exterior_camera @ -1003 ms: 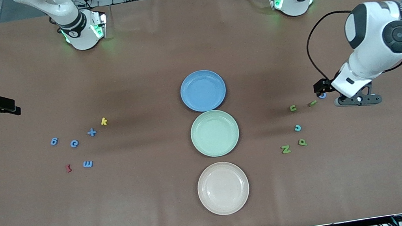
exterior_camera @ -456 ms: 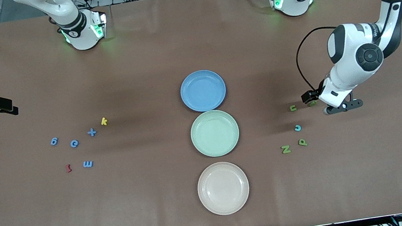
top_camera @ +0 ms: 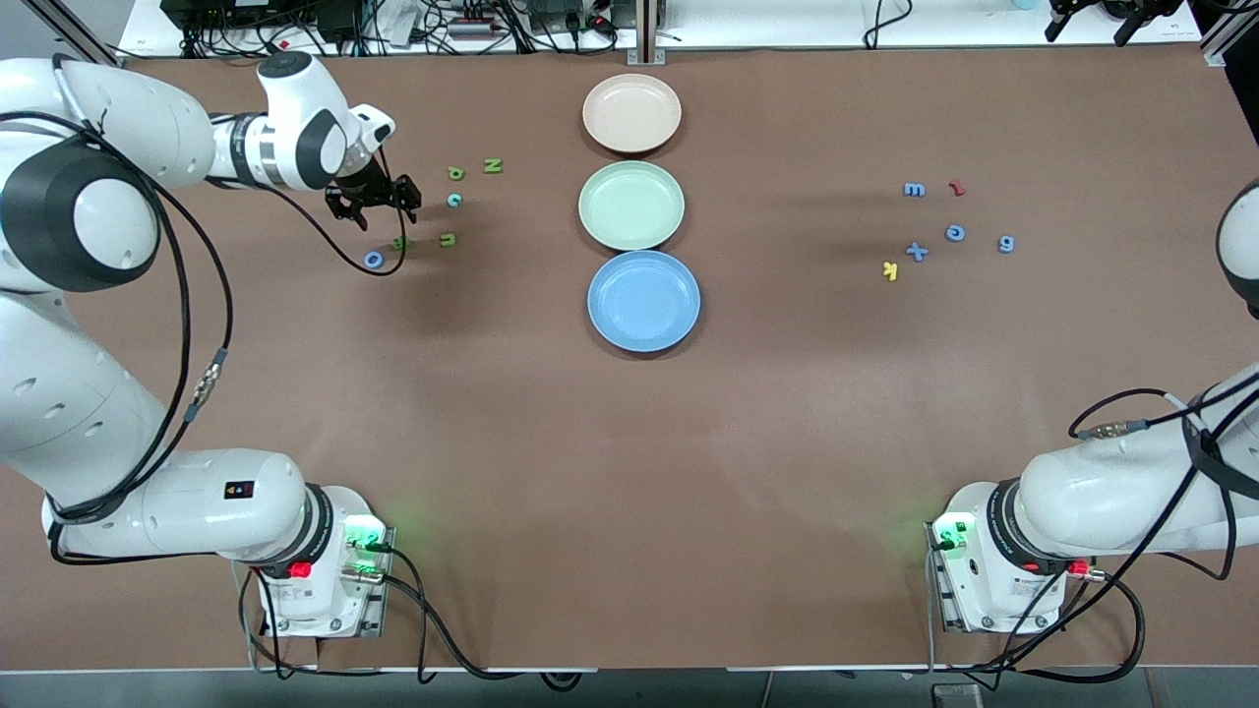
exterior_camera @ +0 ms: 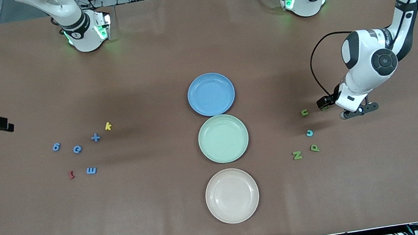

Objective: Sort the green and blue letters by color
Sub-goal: 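Move the left gripper to the green B while the right gripper approaches letters, then grasp the green B with the left gripper while the right gripper reaches the g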

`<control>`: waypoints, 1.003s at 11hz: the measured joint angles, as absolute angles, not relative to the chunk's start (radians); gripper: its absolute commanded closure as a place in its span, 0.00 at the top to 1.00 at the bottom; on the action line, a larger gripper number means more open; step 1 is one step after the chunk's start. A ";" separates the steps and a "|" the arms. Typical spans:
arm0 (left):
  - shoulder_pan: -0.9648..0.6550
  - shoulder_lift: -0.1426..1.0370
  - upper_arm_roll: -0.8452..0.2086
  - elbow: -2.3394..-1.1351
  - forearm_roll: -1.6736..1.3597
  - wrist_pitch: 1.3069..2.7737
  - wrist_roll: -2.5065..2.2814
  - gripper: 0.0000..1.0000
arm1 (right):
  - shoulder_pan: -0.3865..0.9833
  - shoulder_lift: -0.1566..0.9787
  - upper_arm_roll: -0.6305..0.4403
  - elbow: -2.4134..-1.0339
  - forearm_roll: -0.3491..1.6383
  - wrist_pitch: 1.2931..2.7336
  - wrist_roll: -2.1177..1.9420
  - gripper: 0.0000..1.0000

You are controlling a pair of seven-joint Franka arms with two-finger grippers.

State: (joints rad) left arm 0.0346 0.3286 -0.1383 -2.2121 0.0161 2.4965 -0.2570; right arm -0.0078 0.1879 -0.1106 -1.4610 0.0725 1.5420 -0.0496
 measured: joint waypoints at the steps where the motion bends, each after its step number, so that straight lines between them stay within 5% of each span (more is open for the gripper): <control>1: 0.039 0.341 -0.138 -2.216 0.016 2.514 -0.271 0.87 | -0.027 0.218 -0.111 -1.461 0.074 1.582 -0.050 1.00; 5: 0.036 0.374 -0.141 -2.220 0.016 2.555 -0.311 0.87 | -0.116 0.324 -0.110 -1.521 0.086 1.726 -0.051 1.00; 11: 0.035 0.404 -0.141 -2.222 0.016 2.582 -0.313 0.78 | -0.158 0.364 -0.111 -1.950 0.092 2.261 -0.053 1.00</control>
State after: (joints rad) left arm 0.0355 0.4035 -0.1407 -2.2218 0.0160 2.5820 -0.3128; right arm -0.1578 0.3636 -0.1112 -1.9501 0.0920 2.2608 -0.0528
